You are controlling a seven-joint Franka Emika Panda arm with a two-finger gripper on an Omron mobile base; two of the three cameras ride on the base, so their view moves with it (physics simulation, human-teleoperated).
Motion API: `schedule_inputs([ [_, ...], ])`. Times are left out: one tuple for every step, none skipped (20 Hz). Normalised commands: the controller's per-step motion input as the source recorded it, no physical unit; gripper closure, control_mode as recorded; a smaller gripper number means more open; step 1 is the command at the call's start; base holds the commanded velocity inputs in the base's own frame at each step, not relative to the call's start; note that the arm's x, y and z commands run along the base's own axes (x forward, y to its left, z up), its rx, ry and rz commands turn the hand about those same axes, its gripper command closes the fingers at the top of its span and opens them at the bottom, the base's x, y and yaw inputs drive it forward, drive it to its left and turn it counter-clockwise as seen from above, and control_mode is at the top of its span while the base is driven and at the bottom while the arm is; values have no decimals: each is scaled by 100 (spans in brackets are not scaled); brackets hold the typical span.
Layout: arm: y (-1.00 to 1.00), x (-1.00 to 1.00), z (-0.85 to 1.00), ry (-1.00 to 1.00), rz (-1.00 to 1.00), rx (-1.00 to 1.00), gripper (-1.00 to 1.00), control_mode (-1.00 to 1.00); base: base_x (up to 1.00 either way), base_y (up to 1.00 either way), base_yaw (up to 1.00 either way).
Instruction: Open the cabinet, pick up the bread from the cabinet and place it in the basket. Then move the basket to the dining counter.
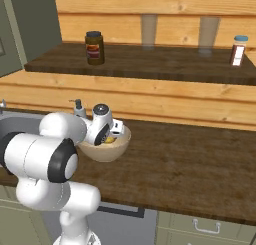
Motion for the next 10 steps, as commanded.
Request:
schedule_inputs([
  [0, 0, 0, 0, 0, 0, -100, -100, 0, 0, 0],
  [0, 0, 0, -1, 0, 0, -100, -100, 0, 0, 0],
  [0, 0, 0, 0, 0, 0, -100, -100, 0, 0, 0],
  [0, 0, 0, 0, 0, 0, -100, -100, 0, 0, 0],
  [0, 0, 0, 0, 0, 0, -100, -100, 0, 0, 0],
  [0, 0, 0, 0, 0, 0, -100, -100, 0, 0, 0],
  [0, 0, 0, 0, 0, 0, -100, -100, 0, 0, 0],
  [0, 0, 0, 0, 0, 0, -100, -100, 0, 0, 0],
  [0, 0, 0, 2, 0, 0, -100, -100, 0, 0, 0],
  [0, 0, 2, 0, 0, 0, -100, -100, 0, 0, 0],
])
